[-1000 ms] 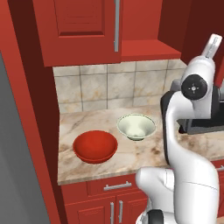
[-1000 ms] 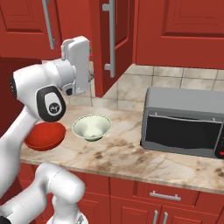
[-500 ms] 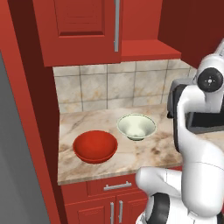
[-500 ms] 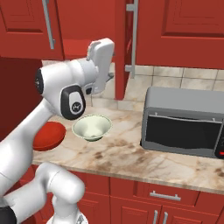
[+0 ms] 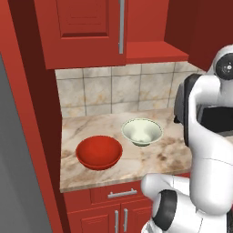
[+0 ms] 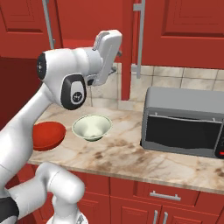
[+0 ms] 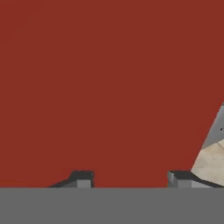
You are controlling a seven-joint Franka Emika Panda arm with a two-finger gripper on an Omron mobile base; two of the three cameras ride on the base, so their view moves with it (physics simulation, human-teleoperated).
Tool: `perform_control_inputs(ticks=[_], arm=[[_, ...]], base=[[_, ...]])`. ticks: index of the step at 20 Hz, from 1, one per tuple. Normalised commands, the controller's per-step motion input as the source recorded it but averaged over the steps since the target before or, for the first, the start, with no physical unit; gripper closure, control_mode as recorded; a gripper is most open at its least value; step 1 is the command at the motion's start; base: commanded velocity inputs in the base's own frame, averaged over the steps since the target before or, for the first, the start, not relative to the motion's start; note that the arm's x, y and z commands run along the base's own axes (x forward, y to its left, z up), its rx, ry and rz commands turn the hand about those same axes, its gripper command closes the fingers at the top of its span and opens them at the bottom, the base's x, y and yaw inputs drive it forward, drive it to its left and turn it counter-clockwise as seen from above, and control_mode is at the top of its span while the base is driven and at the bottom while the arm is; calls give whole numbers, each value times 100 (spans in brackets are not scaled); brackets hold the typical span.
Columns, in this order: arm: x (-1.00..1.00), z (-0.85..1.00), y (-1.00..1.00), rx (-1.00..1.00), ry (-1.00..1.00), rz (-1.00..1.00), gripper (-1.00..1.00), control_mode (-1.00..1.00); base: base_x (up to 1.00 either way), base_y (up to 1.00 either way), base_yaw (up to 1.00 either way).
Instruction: Open the cabinet. Pick the bowls from the counter and place them in the cabinet. Then close the cabinet.
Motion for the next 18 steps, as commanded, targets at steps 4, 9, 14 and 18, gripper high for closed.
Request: perform_control_inputs(ticks=[4, 9, 14, 18], arm=[[3, 0, 0, 0, 6, 1, -100, -100], [-36, 0, 20, -1, 0, 0, -100, -100], [-70, 21, 28, -5, 0, 4, -100, -100], [-87, 33, 22, -6, 5, 6, -100, -100]], base=[[0, 0, 0], [0, 0, 0], [0, 0, 0], [0, 0, 0]])
